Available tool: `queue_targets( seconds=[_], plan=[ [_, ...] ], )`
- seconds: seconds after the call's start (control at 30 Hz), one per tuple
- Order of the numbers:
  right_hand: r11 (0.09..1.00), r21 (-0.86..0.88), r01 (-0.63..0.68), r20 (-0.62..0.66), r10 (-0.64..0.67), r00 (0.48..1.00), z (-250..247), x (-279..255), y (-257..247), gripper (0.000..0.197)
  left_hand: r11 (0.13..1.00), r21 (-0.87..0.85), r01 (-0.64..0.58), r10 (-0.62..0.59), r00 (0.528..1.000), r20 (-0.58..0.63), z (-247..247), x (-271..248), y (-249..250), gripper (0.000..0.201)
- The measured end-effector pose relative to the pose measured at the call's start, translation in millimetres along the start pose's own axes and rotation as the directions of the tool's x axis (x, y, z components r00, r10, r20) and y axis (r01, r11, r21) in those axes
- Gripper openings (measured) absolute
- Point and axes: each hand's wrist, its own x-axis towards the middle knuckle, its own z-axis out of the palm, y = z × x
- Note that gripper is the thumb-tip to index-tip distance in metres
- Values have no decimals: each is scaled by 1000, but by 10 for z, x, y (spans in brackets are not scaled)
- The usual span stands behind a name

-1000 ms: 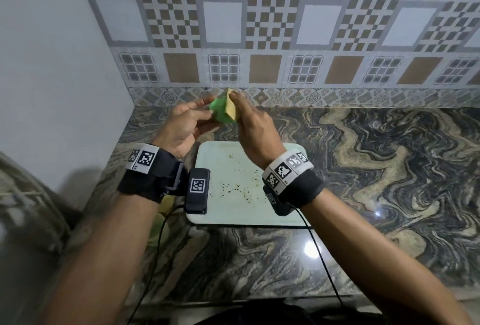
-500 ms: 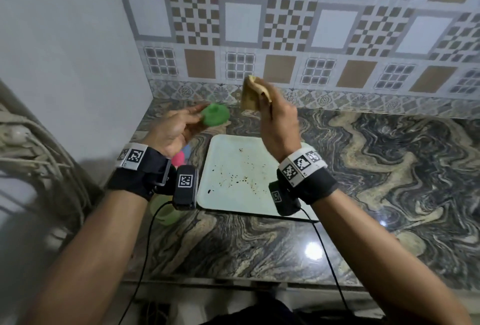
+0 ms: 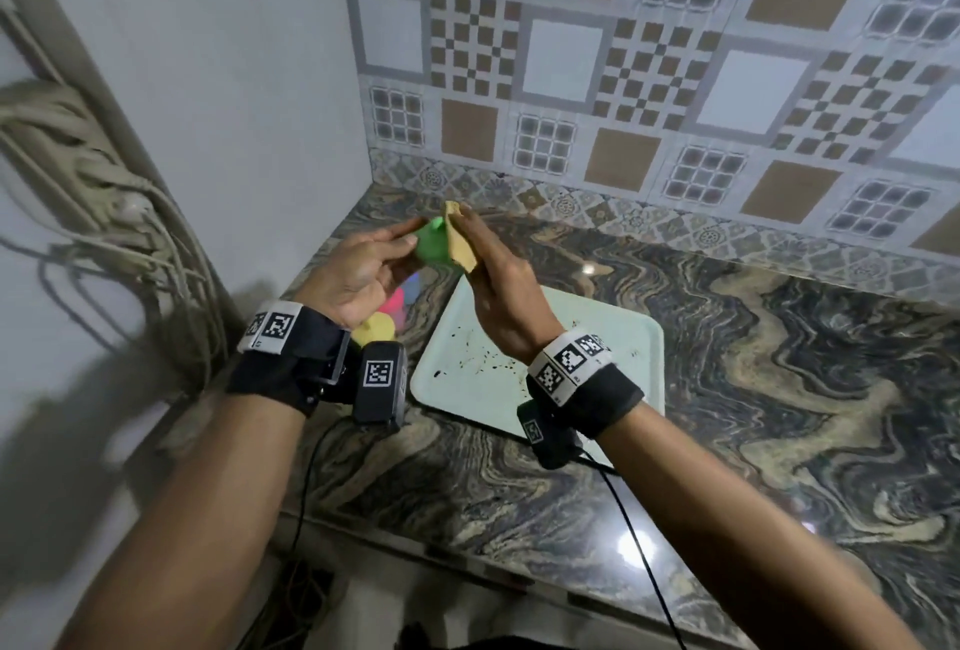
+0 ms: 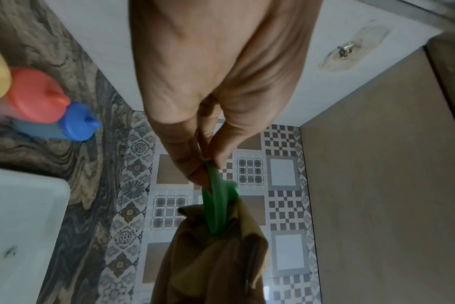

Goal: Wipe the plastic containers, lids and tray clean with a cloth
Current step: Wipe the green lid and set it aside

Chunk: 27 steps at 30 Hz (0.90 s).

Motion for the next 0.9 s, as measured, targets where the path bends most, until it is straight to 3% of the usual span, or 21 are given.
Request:
queue_targets(
  seconds=[0.1, 0.23, 0.37, 0.53, 0.67, 0.77, 0.83, 0.9],
  plan=[
    [997, 70, -9, 11, 8, 1000, 11, -20, 58, 60, 1000, -7, -21, 21, 999, -30, 46, -113, -65, 29],
    [997, 71, 2, 10, -3, 1000, 22, -30, 49, 63, 978, 184, -98, 120, 986, -115, 162, -314, -187, 23],
    [988, 152, -27, 66, 17, 998, 84, -42, -20, 61, 810, 552, -197, 361, 909, -207, 136, -428, -229, 24],
    [983, 182, 4, 105, -24, 994, 255, -78, -60, 56, 760, 613, -214, 489, 810, -323, 49, -490, -261, 24],
    [989, 127, 76, 191, -99, 977, 304, -204, -123, 67, 734, 663, -148, 514, 759, -399, -107, -460, -280, 18],
    [977, 85, 193, 425, -211, 880, 259, -363, -110, 68, 758, 644, -103, 515, 700, -495, -321, -431, -270, 14],
    [981, 74, 181, 522, -192, 831, 199, -408, -27, 62, 731, 680, -54, 518, 692, -503, -415, -445, -302, 19],
    [998, 50, 41, 471, -60, 880, 97, -376, 82, 57, 684, 730, 1, 528, 689, -496, -492, -475, -371, 25]
  ],
)
